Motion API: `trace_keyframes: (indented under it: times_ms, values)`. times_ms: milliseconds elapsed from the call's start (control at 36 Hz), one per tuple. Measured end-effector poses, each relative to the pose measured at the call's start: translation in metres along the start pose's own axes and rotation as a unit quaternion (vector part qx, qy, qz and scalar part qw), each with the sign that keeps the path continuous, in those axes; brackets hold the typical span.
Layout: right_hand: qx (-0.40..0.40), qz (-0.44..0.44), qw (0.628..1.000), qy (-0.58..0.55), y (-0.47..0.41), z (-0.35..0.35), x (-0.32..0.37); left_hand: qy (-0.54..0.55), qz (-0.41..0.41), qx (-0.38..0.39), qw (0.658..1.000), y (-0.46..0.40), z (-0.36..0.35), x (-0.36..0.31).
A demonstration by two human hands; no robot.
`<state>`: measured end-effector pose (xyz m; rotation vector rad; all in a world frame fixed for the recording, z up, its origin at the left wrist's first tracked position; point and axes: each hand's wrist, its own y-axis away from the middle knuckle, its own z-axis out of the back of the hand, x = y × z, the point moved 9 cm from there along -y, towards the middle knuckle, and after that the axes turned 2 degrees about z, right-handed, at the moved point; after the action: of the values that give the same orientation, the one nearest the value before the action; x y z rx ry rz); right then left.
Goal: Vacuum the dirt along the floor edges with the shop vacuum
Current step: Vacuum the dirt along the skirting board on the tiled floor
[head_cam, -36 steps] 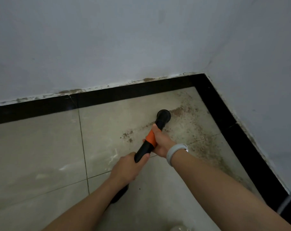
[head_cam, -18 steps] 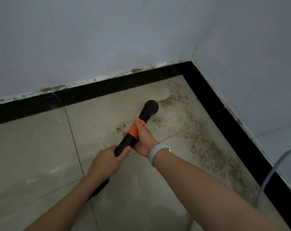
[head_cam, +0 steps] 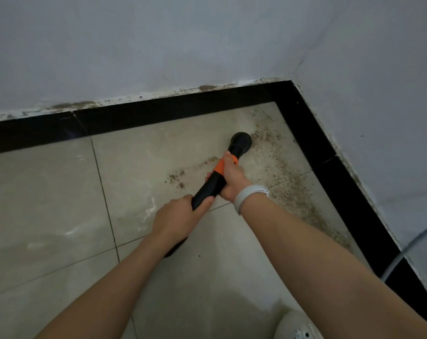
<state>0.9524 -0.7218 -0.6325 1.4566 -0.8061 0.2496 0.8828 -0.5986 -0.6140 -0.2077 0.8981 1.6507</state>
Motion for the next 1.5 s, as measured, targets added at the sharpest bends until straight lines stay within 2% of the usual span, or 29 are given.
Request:
trace_keyframes:
  times_ms: [139,250,417,556,750,917,1111,1278,1333,1417,1500]
  values:
    - [-0.033,0.005,0.997,-0.066,0.006,0.043,-0.016,-0.044,-0.035,0.032,0.998,0.008,-0.022,-0.014]
    - [0.003,0.012,0.994,-0.107,0.012,0.042,-0.029,-0.045,-0.038,0.021,0.998,0.010,-0.023,-0.011]
    - [0.019,0.024,0.997,-0.067,0.005,0.012,-0.012,-0.001,-0.007,-0.028,1.000,0.002,-0.005,-0.005]
    - [0.025,0.033,0.999,-0.027,-0.004,-0.002,0.013,0.006,-0.014,-0.076,0.997,-0.002,0.006,-0.012]
    - [-0.026,0.040,0.998,-0.050,-0.005,0.032,0.012,-0.041,-0.060,-0.012,0.997,-0.008,-0.017,-0.029]
    - [-0.063,0.044,0.995,-0.064,-0.001,0.056,0.005,-0.063,-0.070,-0.008,0.995,0.000,-0.029,-0.032]
    - [0.032,0.029,0.999,-0.033,-0.005,0.010,0.009,-0.004,-0.025,-0.018,1.000,-0.003,-0.010,-0.017]
    - [0.076,0.009,0.996,-0.036,0.015,-0.003,-0.026,0.118,0.017,0.093,0.988,0.021,-0.018,0.020]
    - [0.084,0.006,0.996,-0.042,0.025,-0.004,-0.035,0.141,0.039,0.106,0.984,0.027,-0.016,0.033]
    - [0.091,0.011,0.995,-0.046,0.043,-0.007,-0.045,0.136,0.072,0.043,0.987,0.031,0.001,0.061]
    - [0.109,0.013,0.994,-0.025,0.062,-0.011,-0.056,0.017,0.082,-0.140,0.987,0.040,0.038,0.093]
